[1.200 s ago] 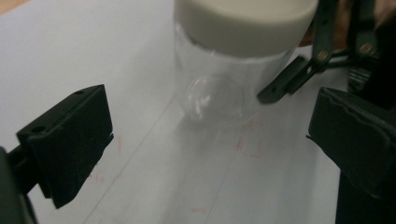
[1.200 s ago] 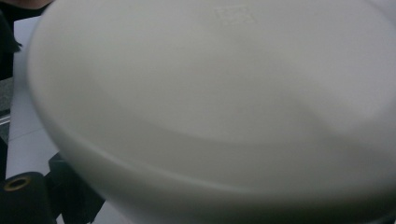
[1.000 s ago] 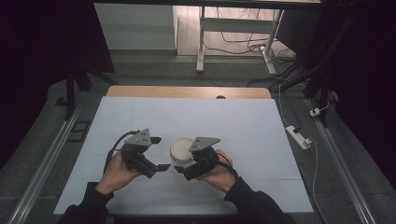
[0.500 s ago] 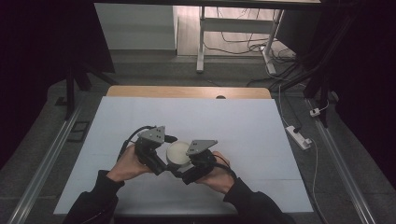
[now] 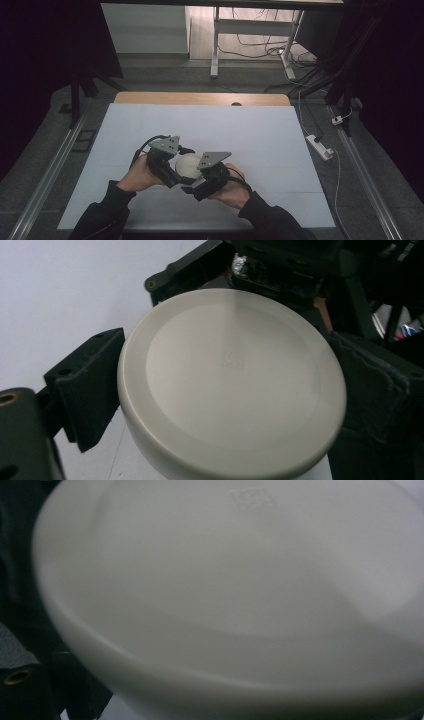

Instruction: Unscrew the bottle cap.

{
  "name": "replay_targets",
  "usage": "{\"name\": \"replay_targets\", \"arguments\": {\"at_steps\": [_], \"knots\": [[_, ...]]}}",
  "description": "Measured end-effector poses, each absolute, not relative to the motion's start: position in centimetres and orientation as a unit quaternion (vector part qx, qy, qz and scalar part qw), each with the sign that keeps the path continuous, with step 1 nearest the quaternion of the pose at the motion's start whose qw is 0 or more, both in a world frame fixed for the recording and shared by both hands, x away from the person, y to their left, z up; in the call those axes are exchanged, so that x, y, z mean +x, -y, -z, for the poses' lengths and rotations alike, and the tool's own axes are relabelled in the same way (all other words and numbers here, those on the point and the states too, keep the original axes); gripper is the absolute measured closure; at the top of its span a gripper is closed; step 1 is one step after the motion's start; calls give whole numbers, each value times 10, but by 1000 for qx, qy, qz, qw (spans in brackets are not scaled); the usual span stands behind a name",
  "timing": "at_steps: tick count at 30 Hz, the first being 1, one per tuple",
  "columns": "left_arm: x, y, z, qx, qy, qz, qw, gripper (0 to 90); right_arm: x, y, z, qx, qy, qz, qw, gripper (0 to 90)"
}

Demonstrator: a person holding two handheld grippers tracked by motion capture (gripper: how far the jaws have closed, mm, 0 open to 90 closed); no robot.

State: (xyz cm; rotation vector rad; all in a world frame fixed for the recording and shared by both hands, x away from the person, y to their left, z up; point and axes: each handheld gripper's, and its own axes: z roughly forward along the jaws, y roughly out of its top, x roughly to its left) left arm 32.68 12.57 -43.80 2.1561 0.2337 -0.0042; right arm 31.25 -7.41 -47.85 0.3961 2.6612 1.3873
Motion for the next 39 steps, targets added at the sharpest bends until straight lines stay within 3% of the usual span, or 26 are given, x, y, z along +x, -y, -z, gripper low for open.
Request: {"name": "replay_targets", "arguments": {"at_steps": [12, 17, 21, 29, 39], "knots": [[315, -102, 430, 862, -236, -76, 442, 76, 319, 79, 477, 190, -865, -452, 107, 65], [313, -96, 428, 863, -255, -89, 427, 71, 320, 80, 477, 198, -864, -449, 112, 65], [314, -103, 424, 864, -231, -66, 442, 19, 319, 80, 476, 193, -864, -453, 106, 65], [315, -125, 419, 885, -121, -40, 447, 25, 316, 79, 476, 160, -870, -460, 75, 65], [317, -125, 426, 889, -78, -2, 450, 67, 305, 72, 473, 121, -873, -470, 53, 65]]}}
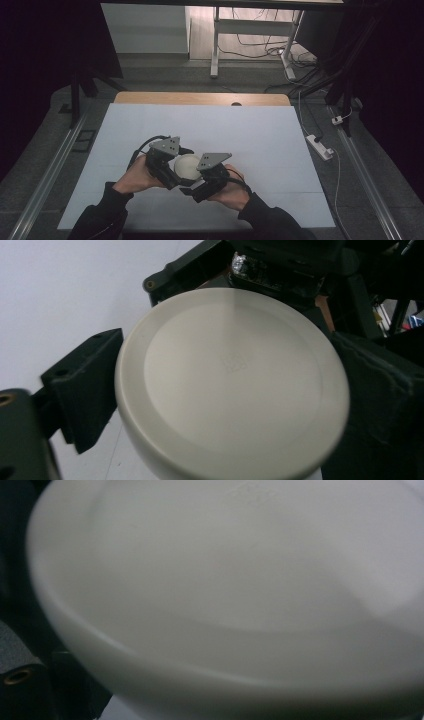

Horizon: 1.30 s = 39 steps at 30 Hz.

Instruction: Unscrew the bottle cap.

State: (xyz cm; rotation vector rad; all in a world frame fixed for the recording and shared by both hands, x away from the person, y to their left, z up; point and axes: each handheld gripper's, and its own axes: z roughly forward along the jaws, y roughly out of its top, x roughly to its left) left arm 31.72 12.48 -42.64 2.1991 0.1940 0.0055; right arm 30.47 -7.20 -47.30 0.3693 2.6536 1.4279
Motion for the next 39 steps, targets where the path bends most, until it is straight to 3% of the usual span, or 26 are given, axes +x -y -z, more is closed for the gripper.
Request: {"name": "replay_targets", "arguments": {"at_steps": [6, 21, 28, 39], "knots": [[318, -123, 426, 883, -107, -18, 457, 73, 306, 73, 472, 134, -870, -469, 65, 66], [307, -91, 424, 854, -277, -106, 428, 71, 316, 80, 473, 210, -858, -455, 113, 65], [309, -100, 419, 869, -225, -96, 430, 0, 315, 81, 472, 199, -859, -459, 111, 66], [312, -130, 416, 884, -102, -20, 455, 24, 309, 79, 470, 130, -869, -474, 50, 65]]}}
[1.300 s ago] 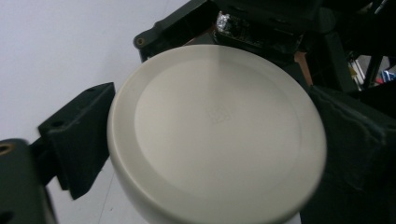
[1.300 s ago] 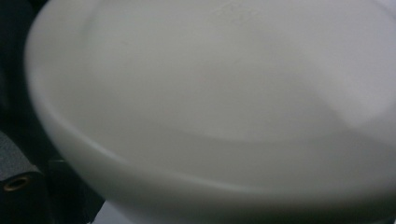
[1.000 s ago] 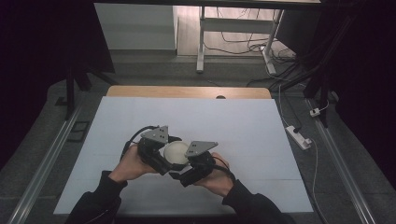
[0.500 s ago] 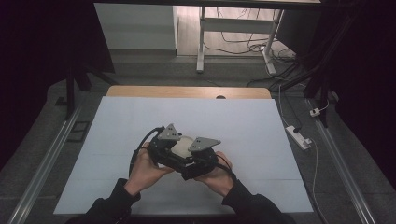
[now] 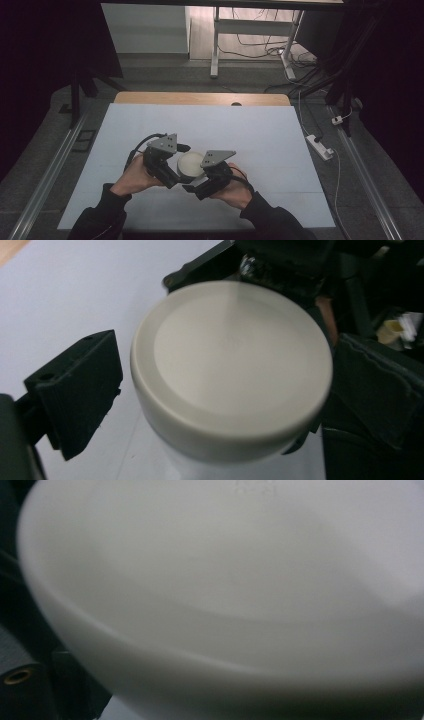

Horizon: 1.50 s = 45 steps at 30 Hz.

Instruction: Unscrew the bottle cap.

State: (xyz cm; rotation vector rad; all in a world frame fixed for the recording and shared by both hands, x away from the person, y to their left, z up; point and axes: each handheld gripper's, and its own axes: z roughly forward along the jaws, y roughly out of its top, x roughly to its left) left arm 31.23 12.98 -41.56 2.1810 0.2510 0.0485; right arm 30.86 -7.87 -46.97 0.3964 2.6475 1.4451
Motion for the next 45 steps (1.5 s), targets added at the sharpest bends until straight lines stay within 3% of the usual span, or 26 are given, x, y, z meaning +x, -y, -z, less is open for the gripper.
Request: {"name": "replay_targets", "arguments": {"at_steps": [8, 25, 45], "knots": [[309, -126, 419, 893, -66, -16, 446, 71, 302, 74, 470, 102, -875, -471, 44, 65], [311, -104, 422, 876, -220, -83, 421, 77, 314, 76, 475, 193, -866, -451, 101, 66], [314, -111, 416, 858, -249, -74, 443, 79, 317, 77, 478, 199, -864, -450, 107, 66]]}}
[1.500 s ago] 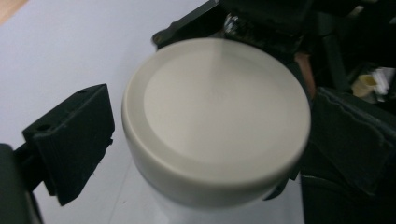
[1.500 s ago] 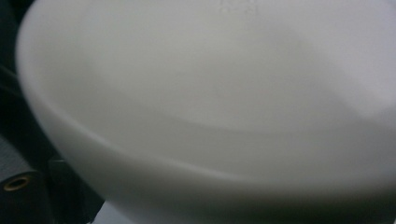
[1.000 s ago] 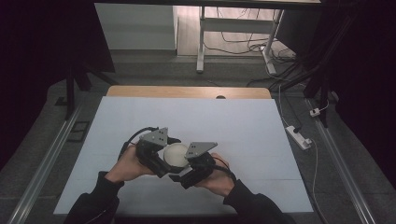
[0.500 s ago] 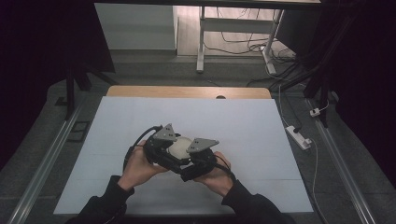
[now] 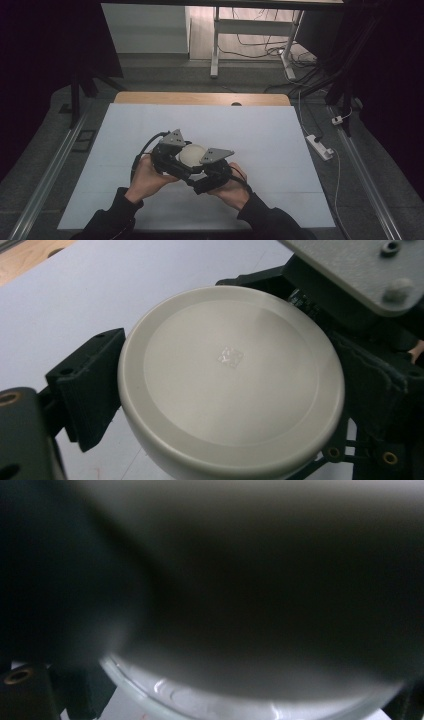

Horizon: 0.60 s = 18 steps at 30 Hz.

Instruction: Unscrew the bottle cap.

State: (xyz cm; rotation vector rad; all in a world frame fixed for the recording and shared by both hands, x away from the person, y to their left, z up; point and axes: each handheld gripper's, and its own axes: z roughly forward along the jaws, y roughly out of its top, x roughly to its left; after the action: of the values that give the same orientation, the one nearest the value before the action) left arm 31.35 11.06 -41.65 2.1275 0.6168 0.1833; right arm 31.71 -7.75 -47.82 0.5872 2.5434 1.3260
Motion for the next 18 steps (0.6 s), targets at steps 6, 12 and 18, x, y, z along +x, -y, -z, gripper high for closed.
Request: {"name": "replay_targets", "arguments": {"at_steps": [6, 12, 18], "knots": [[315, -118, 413, 850, -257, -72, 454, 79, 319, 80, 478, 206, -861, -453, 108, 65], [315, -123, 411, 847, -261, -76, 456, 79, 320, 82, 478, 207, -861, -452, 108, 66], [314, -129, 409, 846, -263, -81, 457, 79, 322, 84, 478, 211, -859, -453, 113, 66]]}}
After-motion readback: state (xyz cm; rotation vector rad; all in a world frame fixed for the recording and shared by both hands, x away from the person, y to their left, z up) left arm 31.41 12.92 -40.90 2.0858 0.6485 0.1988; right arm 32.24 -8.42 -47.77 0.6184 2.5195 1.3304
